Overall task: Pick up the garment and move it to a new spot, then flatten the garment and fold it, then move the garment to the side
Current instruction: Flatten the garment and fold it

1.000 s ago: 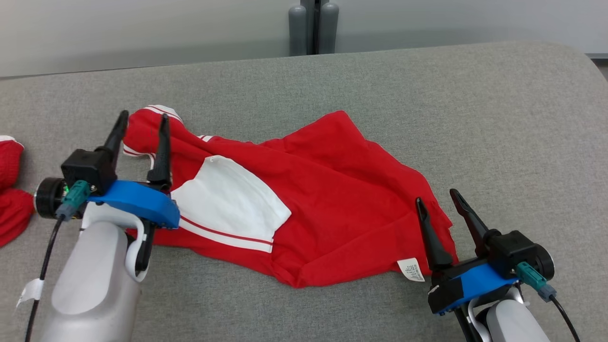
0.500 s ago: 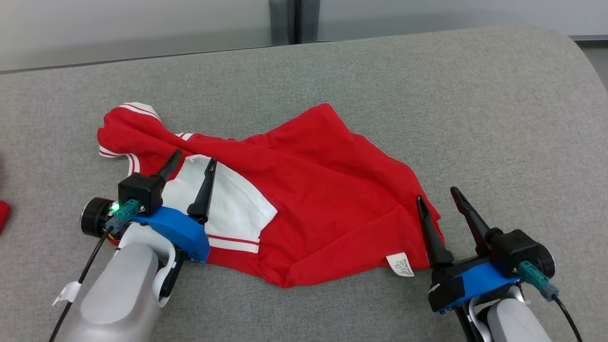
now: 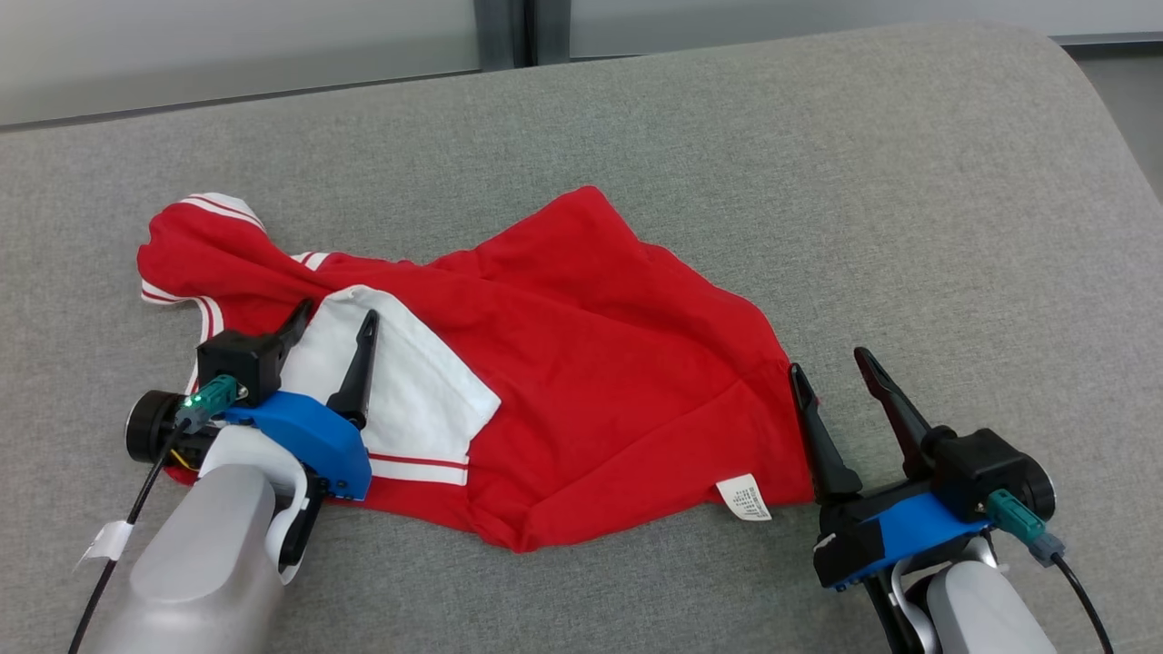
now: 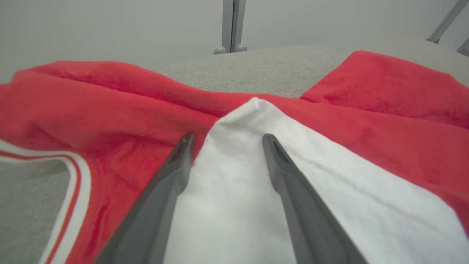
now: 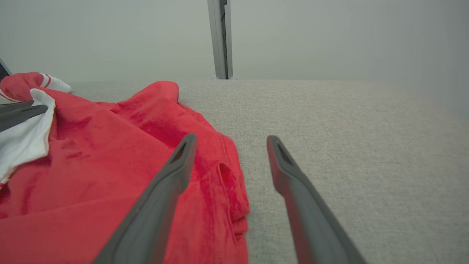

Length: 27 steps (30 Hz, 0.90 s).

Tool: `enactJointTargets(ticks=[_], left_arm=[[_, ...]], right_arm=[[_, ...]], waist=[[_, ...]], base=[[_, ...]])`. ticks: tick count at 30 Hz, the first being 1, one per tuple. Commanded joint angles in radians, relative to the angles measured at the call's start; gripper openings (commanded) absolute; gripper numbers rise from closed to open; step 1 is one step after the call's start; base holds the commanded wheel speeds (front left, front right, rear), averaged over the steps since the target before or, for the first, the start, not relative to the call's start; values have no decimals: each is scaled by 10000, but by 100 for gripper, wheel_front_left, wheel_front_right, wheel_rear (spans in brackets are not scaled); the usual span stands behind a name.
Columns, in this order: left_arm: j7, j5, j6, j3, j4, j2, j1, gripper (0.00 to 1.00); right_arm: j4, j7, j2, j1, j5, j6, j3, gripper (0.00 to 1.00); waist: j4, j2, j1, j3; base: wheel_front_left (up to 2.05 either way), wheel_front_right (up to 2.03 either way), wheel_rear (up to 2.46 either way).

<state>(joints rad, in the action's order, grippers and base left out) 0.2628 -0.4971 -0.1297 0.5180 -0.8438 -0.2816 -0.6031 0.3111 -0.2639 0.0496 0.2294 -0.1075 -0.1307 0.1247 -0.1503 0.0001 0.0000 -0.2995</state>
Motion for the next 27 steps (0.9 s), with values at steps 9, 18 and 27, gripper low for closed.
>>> enactJointTargets(ticks=[9,18,27], left_arm=[[29,-805,-12,837,-713,69,-402,0],[30,-794,-11,569,63,-85,90,0],[29,121,-11,-718,2317,159,2003,0]], right_arm=[[-12,-9,17,136,-2,-1,-47,100],[108,-9,18,-171,11,-1,-92,100],[247,-9,15,-627,-99,-1,-210,100]], waist=[[-60,-1,0,-70],[262,-1,0,415],[920,-1,0,1120]], base=[[0,0,0],[0,0,0],[0,0,0]])
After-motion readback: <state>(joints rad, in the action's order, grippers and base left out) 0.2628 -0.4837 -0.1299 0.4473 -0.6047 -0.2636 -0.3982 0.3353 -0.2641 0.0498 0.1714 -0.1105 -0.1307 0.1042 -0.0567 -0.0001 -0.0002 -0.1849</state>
